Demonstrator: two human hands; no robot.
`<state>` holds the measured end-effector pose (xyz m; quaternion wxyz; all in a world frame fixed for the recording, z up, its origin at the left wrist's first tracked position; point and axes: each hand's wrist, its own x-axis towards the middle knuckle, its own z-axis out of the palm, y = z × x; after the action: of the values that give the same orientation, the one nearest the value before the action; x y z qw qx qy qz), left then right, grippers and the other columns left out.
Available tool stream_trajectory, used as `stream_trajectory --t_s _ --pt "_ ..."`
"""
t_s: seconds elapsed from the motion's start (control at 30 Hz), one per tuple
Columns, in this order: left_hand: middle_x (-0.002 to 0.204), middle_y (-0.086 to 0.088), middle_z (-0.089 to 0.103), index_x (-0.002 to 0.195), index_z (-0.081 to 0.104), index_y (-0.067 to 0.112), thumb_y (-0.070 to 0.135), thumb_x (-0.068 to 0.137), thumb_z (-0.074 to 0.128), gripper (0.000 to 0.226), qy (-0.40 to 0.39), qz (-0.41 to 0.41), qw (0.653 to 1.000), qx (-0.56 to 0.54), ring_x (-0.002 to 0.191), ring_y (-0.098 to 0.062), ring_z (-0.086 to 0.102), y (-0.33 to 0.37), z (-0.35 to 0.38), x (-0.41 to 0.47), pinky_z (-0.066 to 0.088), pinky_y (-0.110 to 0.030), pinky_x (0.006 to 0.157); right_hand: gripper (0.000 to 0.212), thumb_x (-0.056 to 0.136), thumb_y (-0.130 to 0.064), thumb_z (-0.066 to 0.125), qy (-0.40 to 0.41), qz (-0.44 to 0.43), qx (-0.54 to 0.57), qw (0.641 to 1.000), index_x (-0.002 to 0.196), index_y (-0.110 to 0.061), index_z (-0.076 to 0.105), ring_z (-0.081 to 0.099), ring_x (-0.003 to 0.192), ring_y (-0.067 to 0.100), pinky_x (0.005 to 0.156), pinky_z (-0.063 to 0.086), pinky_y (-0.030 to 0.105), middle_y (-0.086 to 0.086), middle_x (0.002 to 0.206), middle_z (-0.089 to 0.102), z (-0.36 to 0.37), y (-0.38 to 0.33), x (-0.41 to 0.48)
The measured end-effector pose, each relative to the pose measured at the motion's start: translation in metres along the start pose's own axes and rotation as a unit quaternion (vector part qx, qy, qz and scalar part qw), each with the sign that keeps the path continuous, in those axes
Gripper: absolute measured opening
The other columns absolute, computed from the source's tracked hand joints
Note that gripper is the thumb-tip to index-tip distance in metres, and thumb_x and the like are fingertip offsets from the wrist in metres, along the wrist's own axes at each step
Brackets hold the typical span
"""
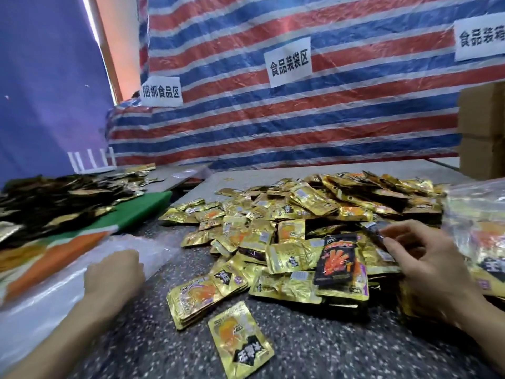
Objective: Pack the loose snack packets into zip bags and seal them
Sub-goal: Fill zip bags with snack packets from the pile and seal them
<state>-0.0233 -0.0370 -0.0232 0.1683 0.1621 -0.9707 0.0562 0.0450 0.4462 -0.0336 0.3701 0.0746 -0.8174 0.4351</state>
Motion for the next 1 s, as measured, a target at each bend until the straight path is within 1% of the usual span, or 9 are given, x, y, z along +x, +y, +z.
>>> stream_trajectory --t_s 0.07,0.2,0.3,0.37,0.5,0.63,0.8,0.9,1.0 --pt "0.094 -0.001 0.071 0.088 0.067 0.018 0.033 0.092 0.051 0.023 0.028 0.001 1.0 -0.003 0.088 -0.026 0.065 -0.007 0.005 0.002 0.046 -0.029 0.068 0.026 0.089 -0.01 0.071 -0.001 0.003 0.004 1.0 0.092 -0.035 0.068 0.064 0.075 0.007 0.059 0.052 0.023 -0.007 0.081 0.068 0.0 0.001 -0.001" --pt "0.108 0.001 0.07 0.103 0.066 0.021 0.062 0.087 0.053 0.045 0.018 0.015 0.999 -0.024 0.1 -0.022 0.064 -0.009 0.016 0.007 0.045 -0.032 0.072 0.025 0.09 -0.011 0.071 -0.008 0.002 0.005 1.0 0.092 -0.035 0.068 0.064 0.076 0.007 0.059 0.052 0.022 -0.016 0.087 0.068 -0.002 0.001 -0.002" --pt "0.08 0.003 0.068 0.082 0.065 0.018 0.036 0.09 0.055 0.022 0.005 0.007 0.999 -0.049 0.075 -0.02 0.063 -0.011 0.02 0.007 0.039 -0.027 0.058 0.023 0.09 -0.01 0.07 -0.012 0.005 0.008 1.0 0.092 -0.033 0.068 0.064 0.075 0.007 0.057 0.051 0.02 -0.016 0.086 0.068 -0.003 0.0 -0.001" --pt "0.062 0.0 0.06 0.066 0.059 0.012 0.018 0.088 0.054 0.024 0.041 -0.024 0.997 -0.066 0.061 -0.023 0.057 -0.009 0.017 0.006 0.04 -0.028 0.057 0.023 0.09 -0.009 0.07 -0.013 0.005 0.011 1.0 0.092 -0.032 0.068 0.064 0.075 0.007 0.057 0.051 0.019 -0.014 0.083 0.068 -0.004 -0.002 -0.001" --pt "0.059 -0.005 0.057 0.06 0.054 0.011 0.01 0.083 0.059 0.024 0.064 -0.023 0.987 -0.146 0.06 -0.029 0.055 0.009 -0.008 0.005 0.046 -0.035 0.061 0.02 0.091 -0.009 0.069 -0.011 0.009 0.032 0.999 0.093 -0.029 0.069 0.065 0.077 0.009 0.06 0.051 0.018 -0.013 0.083 0.068 -0.004 -0.005 -0.002" --pt "0.057 -0.003 0.055 0.061 0.053 0.019 0.014 0.083 0.065 0.026 0.162 0.051 0.973 -0.155 0.056 -0.03 0.054 0.048 -0.041 -0.008 0.045 -0.033 0.055 0.019 0.092 -0.01 0.069 -0.009 0.007 0.047 0.999 0.093 -0.029 0.069 0.065 0.079 0.01 0.065 0.052 0.018 -0.013 0.086 0.069 -0.003 -0.009 -0.003" --pt "0.058 -0.008 0.051 0.064 0.053 0.01 0.017 0.089 0.065 0.029 0.29 0.134 0.94 -0.117 0.047 -0.03 0.053 0.063 -0.035 0.005 0.039 -0.032 0.045 0.021 0.092 -0.009 0.068 -0.003 0.016 0.064 0.998 0.093 -0.029 0.07 0.066 0.081 0.011 0.066 0.056 0.027 -0.01 0.086 0.069 -0.006 -0.008 -0.003" --pt "0.061 -0.012 0.048 0.069 0.052 0.005 0.001 0.082 0.045 0.015 0.275 0.18 0.944 -0.038 0.049 -0.031 0.05 0.03 0.009 0.031 0.037 -0.037 0.043 0.021 0.092 -0.009 0.068 0.003 0.017 0.069 0.997 0.091 -0.03 0.07 0.066 0.081 0.011 0.067 0.057 0.027 -0.013 0.085 0.069 -0.009 -0.008 -0.002" --pt "0.064 -0.01 0.051 0.07 0.057 0.008 -0.004 0.065 0.074 0.022 0.182 0.148 0.971 0.035 0.058 -0.033 0.054 -0.015 0.066 0.066 0.044 -0.048 0.059 0.022 0.092 -0.009 0.068 0.001 0.007 0.071 0.997 0.09 -0.031 0.07 0.066 0.08 0.01 0.067 0.055 0.021 -0.013 0.086 0.069 -0.009 -0.01 -0.001"
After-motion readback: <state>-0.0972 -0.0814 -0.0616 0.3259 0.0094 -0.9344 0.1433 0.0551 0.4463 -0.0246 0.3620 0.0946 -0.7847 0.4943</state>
